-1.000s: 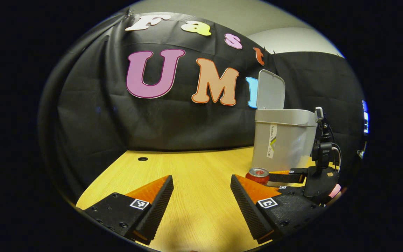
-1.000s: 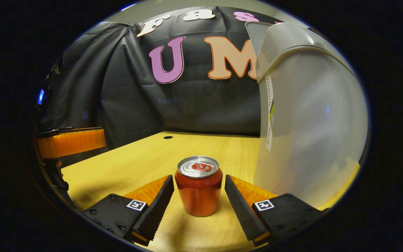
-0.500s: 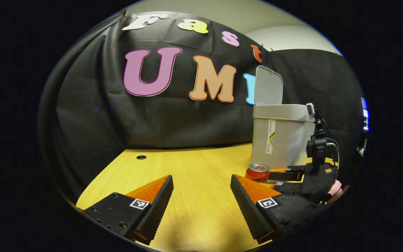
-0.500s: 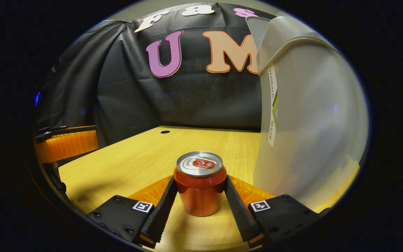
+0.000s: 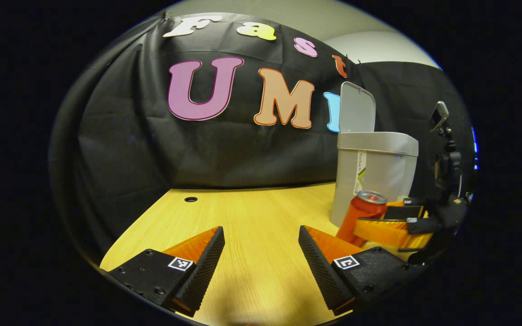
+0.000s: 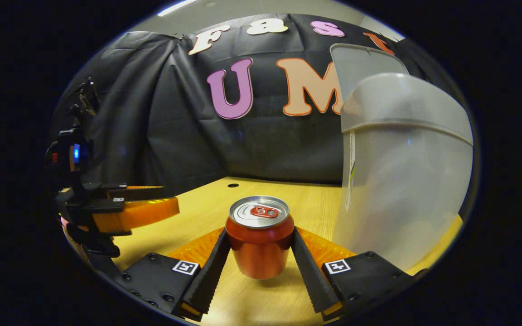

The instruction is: Press the lid of the desktop garbage bin to open it, pick up the crumpled paper on the desktop and throw it into the bin, then pick up the pop can on the desktop and drop it into the bin, and finally close the garbage bin lid.

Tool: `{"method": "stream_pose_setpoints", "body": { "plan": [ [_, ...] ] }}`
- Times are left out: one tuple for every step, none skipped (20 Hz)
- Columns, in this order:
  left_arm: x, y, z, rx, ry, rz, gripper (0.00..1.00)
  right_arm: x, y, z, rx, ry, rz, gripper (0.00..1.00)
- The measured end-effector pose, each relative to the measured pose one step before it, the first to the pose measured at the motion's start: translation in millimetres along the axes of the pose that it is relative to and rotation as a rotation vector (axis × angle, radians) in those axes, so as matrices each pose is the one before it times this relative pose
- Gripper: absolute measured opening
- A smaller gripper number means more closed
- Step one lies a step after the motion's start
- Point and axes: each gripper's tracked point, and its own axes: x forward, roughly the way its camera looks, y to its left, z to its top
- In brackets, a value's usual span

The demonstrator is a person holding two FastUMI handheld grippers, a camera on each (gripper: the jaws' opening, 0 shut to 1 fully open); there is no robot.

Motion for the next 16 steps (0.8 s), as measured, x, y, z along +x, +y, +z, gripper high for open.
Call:
{"method": "stream_pose_setpoints", "body": {
  "plan": [
    [-0.36, 2.73, 0.75, -0.00248, 0.00286, 0.00998, 0.96, -7.03, 5.10, 6.17, 0.00685, -0.00228, 0.02515, 0.86],
    [-0.75, 1.67, -0.74, -0.00140, 0.00181, 0.00728, 0.96, -6.39, 2.64, 5.95, 0.00384, -0.00277, 0.01407, 0.86],
    [-0.82, 1.36, 0.57, 0.00099, 0.00019, 0.00639, 0.96, -6.70, -0.42, 7.63, -0.00310, -0.00469, 0.00283, 0.86],
    [-0.63, 1.38, 0.62, 0.00132, -0.00161, 0.00540, 0.96, -6.20, -1.50, 6.60, -0.00686, -0.00432, -0.00447, 0.86],
    [-0.11, 0.25, 0.81, 0.00292, -0.00261, 0.00237, 0.96, -6.10, -3.06, 8.47, -0.02126, -0.01447, -0.01004, 0.84],
    [-0.40, -1.04, 0.11, 0.00221, -0.00266, -0.00048, 0.96, -5.63, -2.02, 8.63, -0.02046, -0.01142, -0.00972, 0.86],
    [-0.46, -0.76, 1.37, 0.00079, -0.00123, -0.00124, 0.96, -5.43, -1.78, 8.13, -0.01377, -0.00984, -0.00341, 0.85],
    [-0.32, -1.02, -0.12, 0.00002, 0.00079, -0.00272, 0.96, -5.46, -0.05, 7.93, -0.00880, -0.00889, 0.00280, 0.85],
    [0.03, -1.79, 0.40, -0.00094, -0.00147, -0.00366, 0.96, -5.44, 0.64, 8.68, -0.00902, -0.00783, 0.00472, 0.86],
    [-0.14, -1.67, 0.66, -0.00170, -0.00236, -0.00510, 0.96, -4.90, 0.77, 9.02, -0.00957, -0.00577, 0.00492, 0.84],
    [0.10, -1.02, 1.20, -0.00030, -0.00239, -0.00347, 0.96, -5.70, -0.05, 10.83, -0.01084, -0.01072, 0.00524, 0.86],
    [-0.65, -0.27, 0.35, 0.00103, -0.00301, -0.00112, 0.96, -2.69, -1.01, 8.29, -0.00845, -0.00867, -0.00002, 0.86],
    [-0.70, -0.49, 1.39, 0.00155, -0.00222, 0.00068, 0.96, -3.42, -2.66, 9.53, -0.01212, -0.00697, -0.00352, 0.84],
    [-0.94, -0.19, 0.22, 0.00158, -0.00197, -0.00021, 0.96, -2.54, -3.48, 8.08, -0.01253, -0.00873, -0.00537, 0.86],
    [-0.04, 0.70, 1.09, 0.00034, -0.00428, 0.00265, 0.96, -3.29, -3.99, 8.77, -0.01108, -0.00765, -0.00563, 0.84],
    [-1.31, 1.36, 1.18, 0.00101, -0.00120, 0.00344, 0.96, -2.74, -3.53, 9.01, -0.00862, -0.01090, -0.00508, 0.84]
  ]
}}
